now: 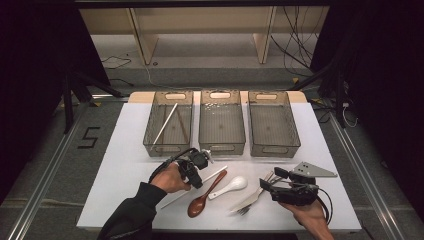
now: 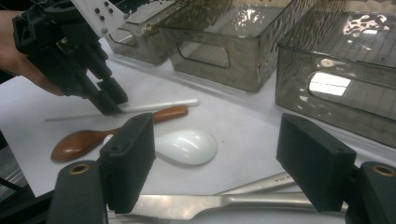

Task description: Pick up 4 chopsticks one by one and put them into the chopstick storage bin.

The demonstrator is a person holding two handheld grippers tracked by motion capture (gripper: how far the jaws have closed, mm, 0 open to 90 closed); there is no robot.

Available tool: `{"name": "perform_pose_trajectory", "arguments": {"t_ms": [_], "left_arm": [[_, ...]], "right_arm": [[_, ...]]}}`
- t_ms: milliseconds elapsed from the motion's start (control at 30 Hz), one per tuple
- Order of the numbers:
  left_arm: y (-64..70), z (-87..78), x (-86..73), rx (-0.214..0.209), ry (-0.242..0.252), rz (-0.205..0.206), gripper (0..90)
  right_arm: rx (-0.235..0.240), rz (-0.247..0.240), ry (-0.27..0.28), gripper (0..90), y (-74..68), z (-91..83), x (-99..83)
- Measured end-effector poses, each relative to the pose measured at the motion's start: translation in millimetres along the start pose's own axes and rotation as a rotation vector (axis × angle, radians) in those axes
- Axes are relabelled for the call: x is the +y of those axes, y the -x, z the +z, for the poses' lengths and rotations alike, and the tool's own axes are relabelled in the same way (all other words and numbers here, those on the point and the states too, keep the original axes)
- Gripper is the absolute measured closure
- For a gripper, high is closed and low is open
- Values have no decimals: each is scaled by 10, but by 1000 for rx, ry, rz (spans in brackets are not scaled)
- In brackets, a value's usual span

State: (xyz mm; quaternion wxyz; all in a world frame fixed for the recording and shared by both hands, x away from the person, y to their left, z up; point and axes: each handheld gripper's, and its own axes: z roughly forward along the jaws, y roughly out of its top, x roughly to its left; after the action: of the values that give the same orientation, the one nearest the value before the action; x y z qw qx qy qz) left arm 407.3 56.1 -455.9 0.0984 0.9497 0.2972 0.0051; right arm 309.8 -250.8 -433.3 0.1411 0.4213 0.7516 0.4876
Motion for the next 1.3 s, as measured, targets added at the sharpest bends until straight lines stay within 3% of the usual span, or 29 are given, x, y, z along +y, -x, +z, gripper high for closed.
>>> {"name": "perform_pose_trajectory", "arguments": {"t_ms": [367,667,1000,1300], "left_arm": [[44,28,70,37,-40,44,777],[49,33,99,30,-53,57,833],[22,9,56,31,-32,70,846],[-75,-134,-24,28,13,49,847]], "right_arm": [[0,-3,0,286,-2,4,1],[-1,-1,-1,287,0,0,0],[-1,-2,4,286,4,-6,1],[-1,-2,3,286,4,-4,2]]}}
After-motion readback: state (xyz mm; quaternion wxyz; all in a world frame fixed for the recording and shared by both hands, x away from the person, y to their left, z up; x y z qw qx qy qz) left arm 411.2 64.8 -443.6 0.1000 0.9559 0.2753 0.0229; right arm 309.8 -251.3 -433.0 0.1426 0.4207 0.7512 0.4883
